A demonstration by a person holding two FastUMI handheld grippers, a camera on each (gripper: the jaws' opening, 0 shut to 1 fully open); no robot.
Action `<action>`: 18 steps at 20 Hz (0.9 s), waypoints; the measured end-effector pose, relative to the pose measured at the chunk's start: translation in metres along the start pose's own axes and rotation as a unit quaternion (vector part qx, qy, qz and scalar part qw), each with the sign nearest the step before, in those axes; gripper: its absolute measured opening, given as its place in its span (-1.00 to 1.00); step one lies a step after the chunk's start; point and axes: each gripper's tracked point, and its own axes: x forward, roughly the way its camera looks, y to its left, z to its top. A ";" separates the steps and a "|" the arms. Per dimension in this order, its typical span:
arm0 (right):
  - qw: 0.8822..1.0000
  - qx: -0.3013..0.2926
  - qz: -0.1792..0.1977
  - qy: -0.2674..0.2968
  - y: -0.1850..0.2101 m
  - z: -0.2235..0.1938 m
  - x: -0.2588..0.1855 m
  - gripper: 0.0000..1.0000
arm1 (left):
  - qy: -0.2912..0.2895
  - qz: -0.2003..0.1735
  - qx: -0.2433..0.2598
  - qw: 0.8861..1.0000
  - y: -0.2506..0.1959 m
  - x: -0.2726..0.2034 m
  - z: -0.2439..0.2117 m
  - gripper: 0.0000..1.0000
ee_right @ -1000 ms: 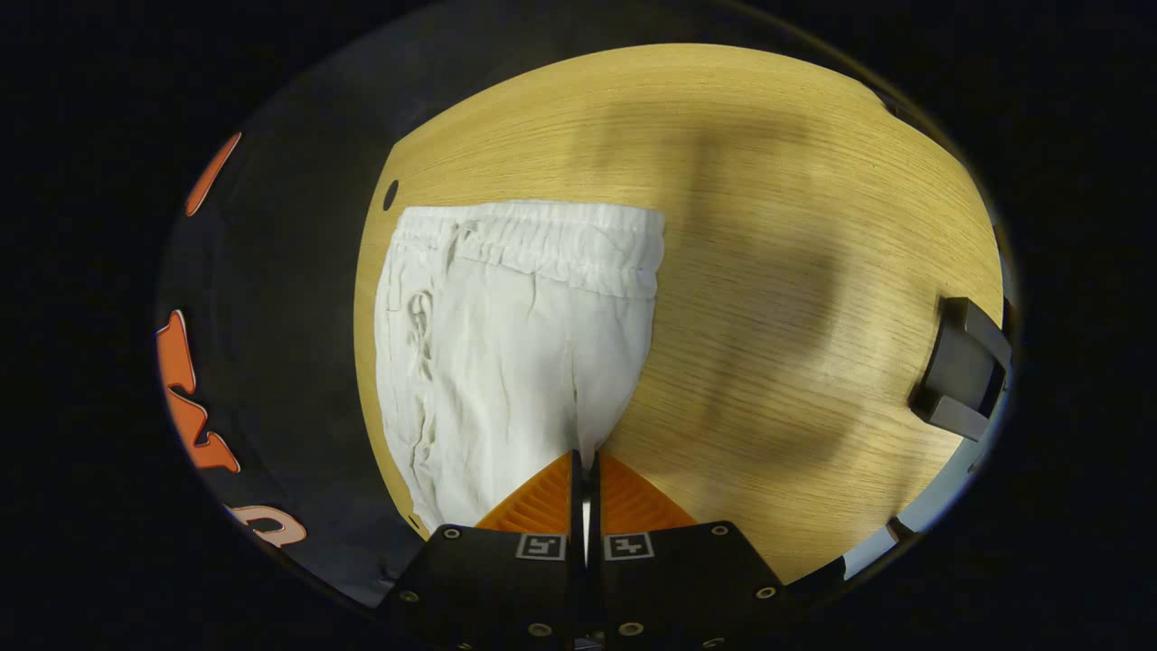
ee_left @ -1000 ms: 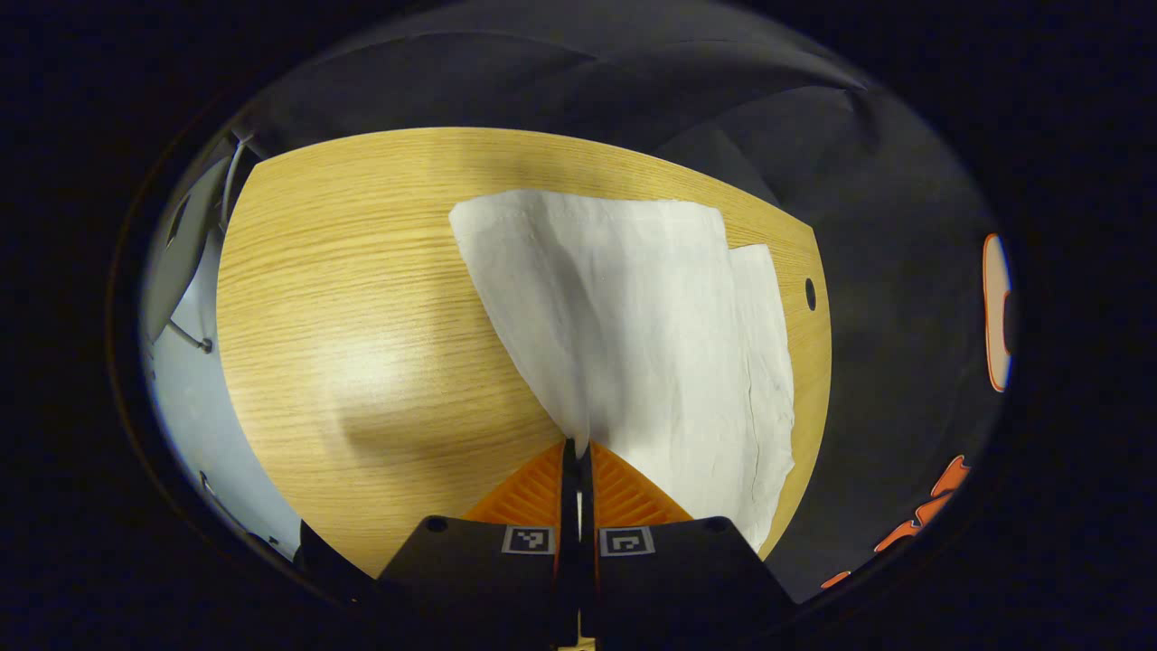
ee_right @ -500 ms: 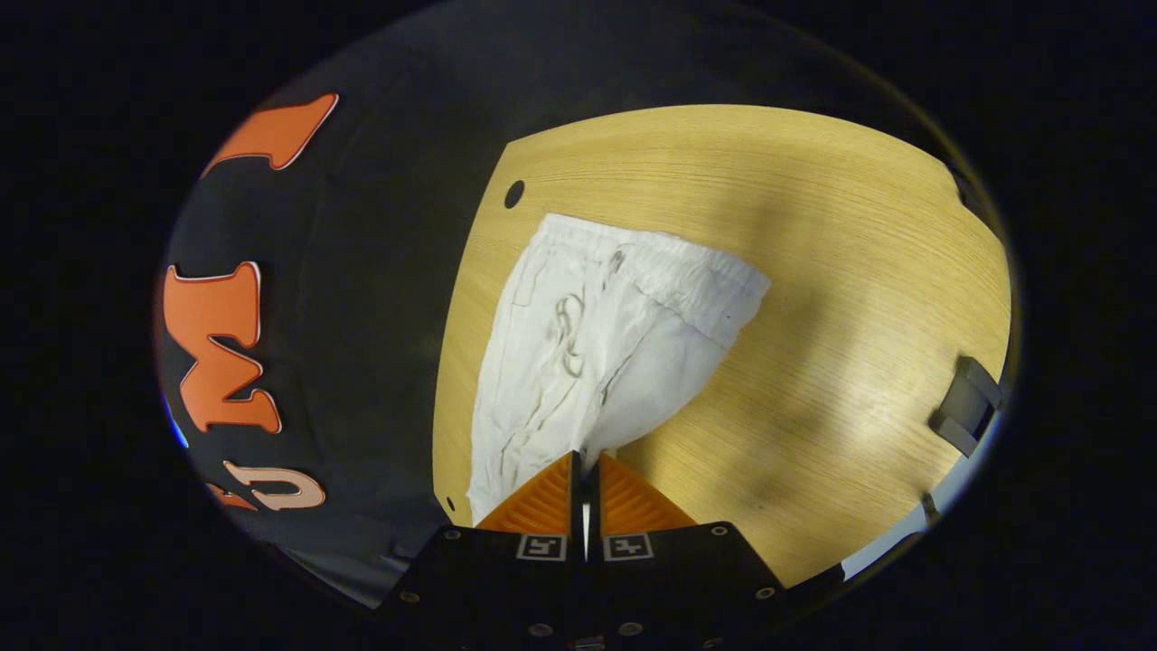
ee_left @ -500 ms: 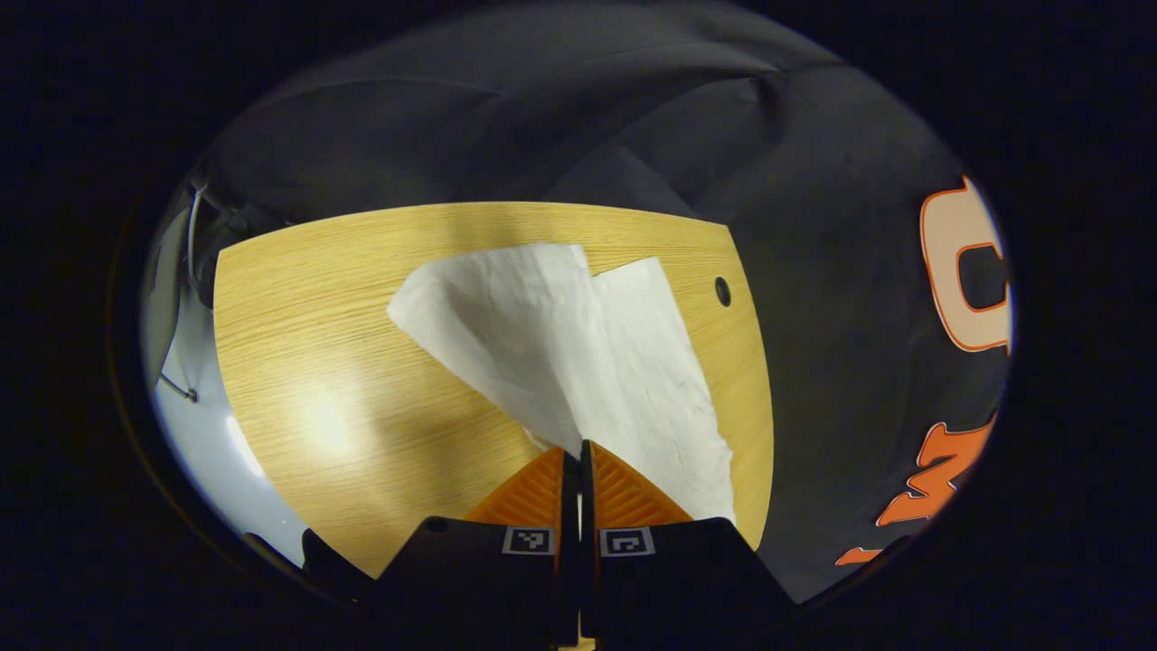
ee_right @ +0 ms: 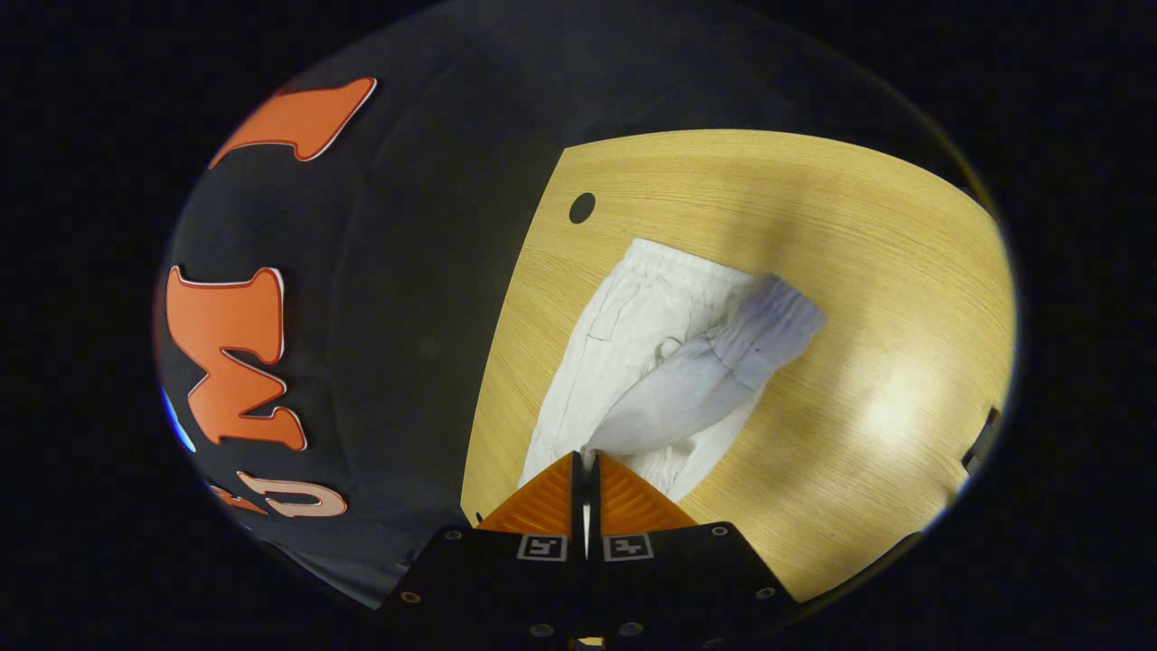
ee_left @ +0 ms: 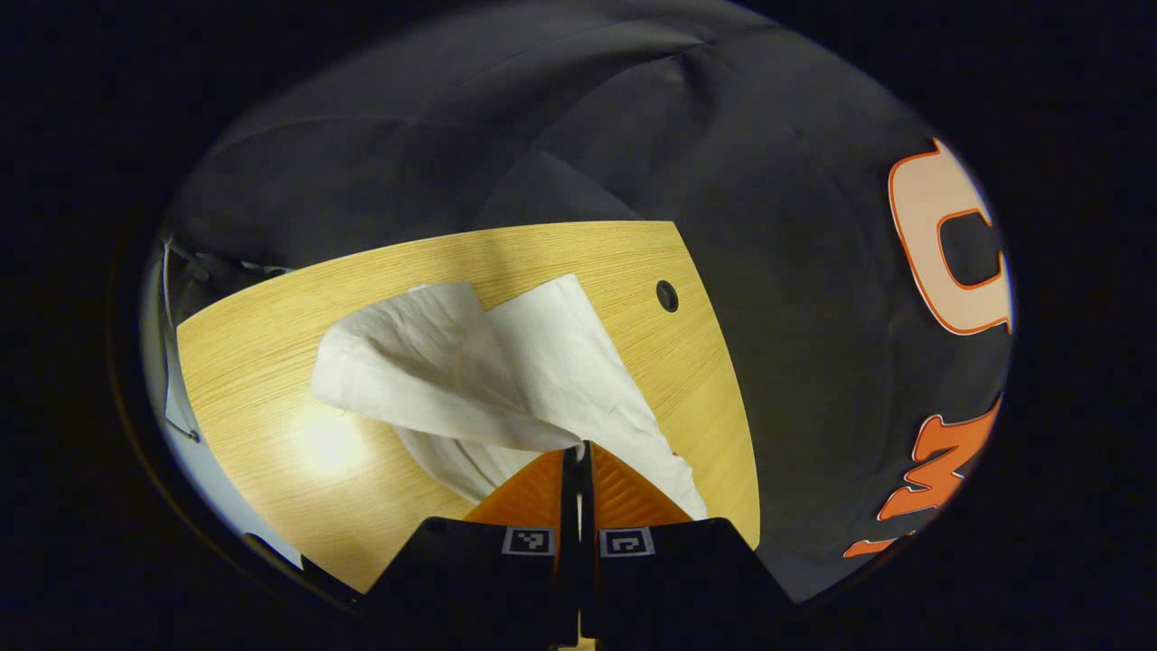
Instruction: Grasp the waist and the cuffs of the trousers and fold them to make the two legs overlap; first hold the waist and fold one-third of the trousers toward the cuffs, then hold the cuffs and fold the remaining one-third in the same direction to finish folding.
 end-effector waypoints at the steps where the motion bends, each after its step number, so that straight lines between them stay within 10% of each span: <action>1: 1.000 -0.006 -0.003 -0.002 0.005 0.006 0.006 -1.00 | 0.000 -0.001 0.003 1.000 -0.007 0.006 0.005 -0.92; 15: 0.998 -0.023 -0.055 0.009 0.043 0.046 0.120 -0.84 | 0.031 0.029 0.093 0.995 -0.075 0.125 0.045 -0.84; 18: 0.998 -0.031 -0.059 0.004 0.041 0.045 0.124 0.00 | 0.031 0.032 0.102 0.994 -0.073 0.126 0.047 0.08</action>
